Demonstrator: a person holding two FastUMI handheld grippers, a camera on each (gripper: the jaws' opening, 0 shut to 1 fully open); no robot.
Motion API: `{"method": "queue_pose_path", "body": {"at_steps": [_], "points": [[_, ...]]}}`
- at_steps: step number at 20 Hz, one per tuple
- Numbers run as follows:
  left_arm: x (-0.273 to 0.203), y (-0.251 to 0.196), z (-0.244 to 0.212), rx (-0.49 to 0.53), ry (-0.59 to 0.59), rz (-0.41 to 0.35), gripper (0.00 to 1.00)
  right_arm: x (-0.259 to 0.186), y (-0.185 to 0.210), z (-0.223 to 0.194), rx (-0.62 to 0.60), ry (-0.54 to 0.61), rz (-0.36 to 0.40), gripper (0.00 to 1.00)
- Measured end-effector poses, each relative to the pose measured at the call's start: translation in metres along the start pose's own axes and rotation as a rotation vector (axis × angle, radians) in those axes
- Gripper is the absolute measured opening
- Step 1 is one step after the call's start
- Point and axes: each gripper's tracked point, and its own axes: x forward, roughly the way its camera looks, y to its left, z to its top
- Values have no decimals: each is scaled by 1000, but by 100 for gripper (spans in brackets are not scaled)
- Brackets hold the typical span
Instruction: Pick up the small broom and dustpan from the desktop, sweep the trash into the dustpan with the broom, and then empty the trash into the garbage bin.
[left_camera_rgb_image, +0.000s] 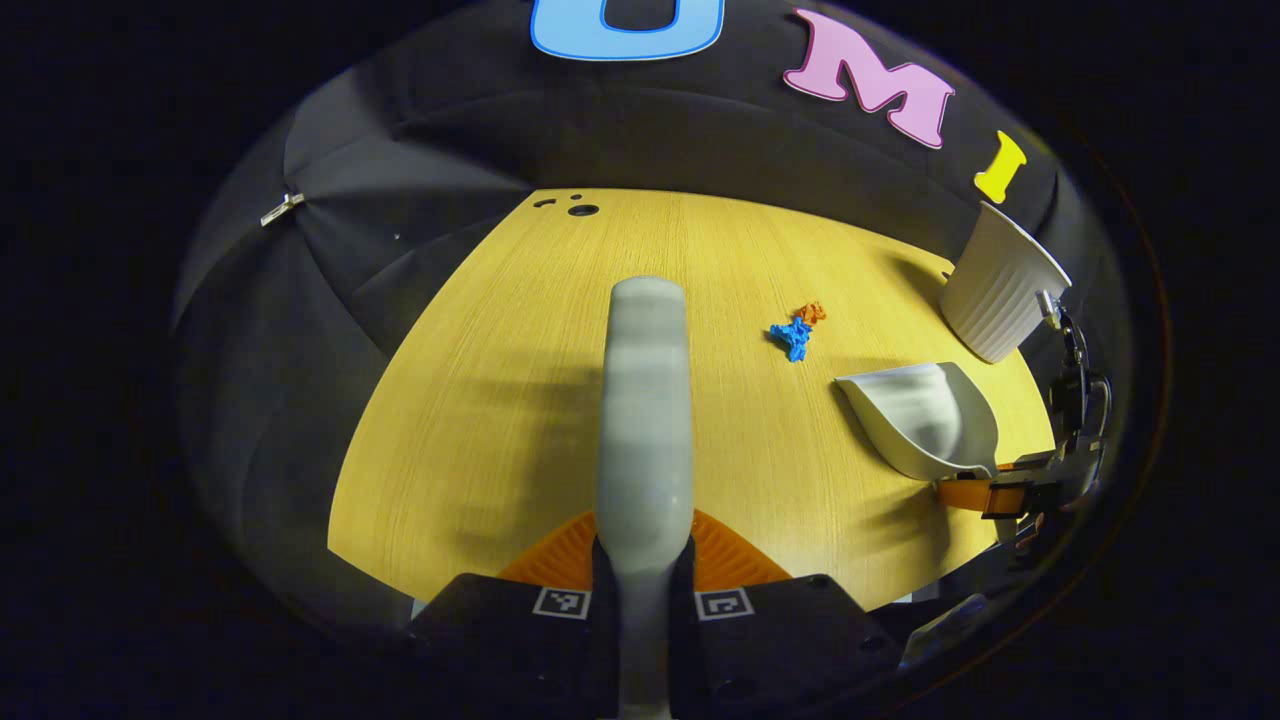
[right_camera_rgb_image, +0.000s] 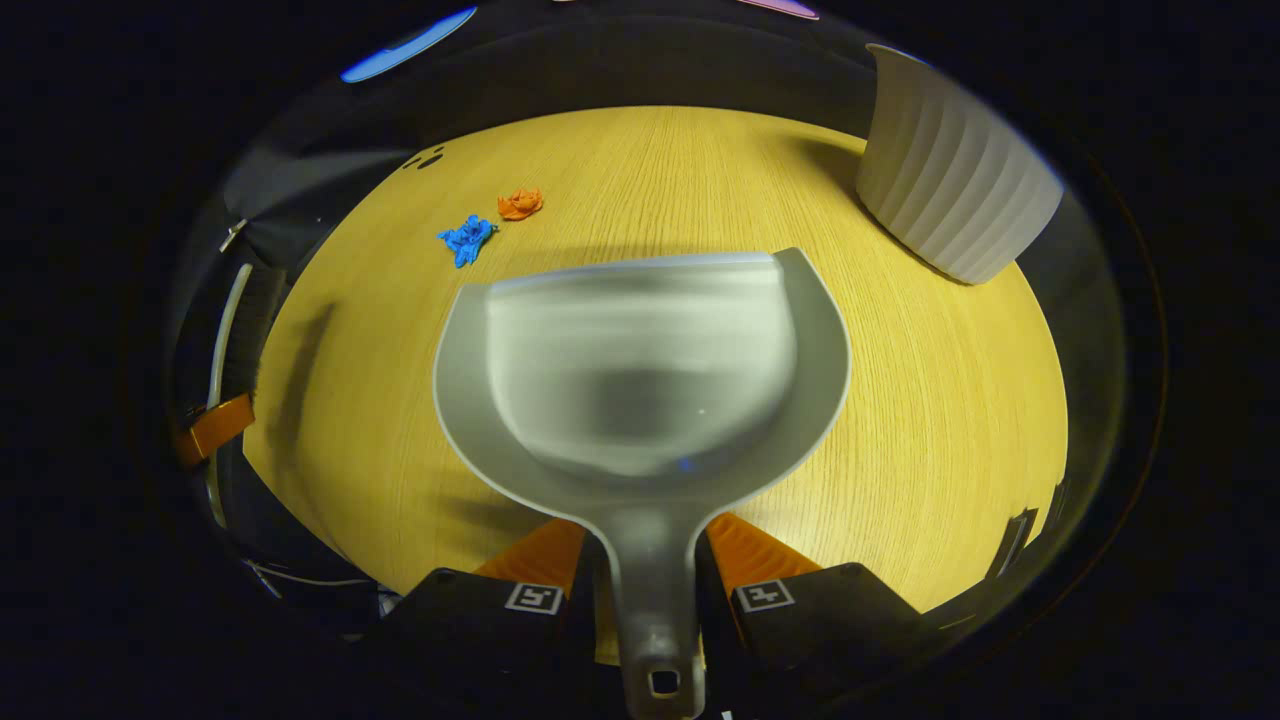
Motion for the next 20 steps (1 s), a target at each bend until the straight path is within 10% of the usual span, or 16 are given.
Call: {"method": "queue_pose_path", "body": {"at_steps": [20], "points": [[117,-44,91,206,101,-35,24,-13,-42,5,-211,58,120,33]]}}
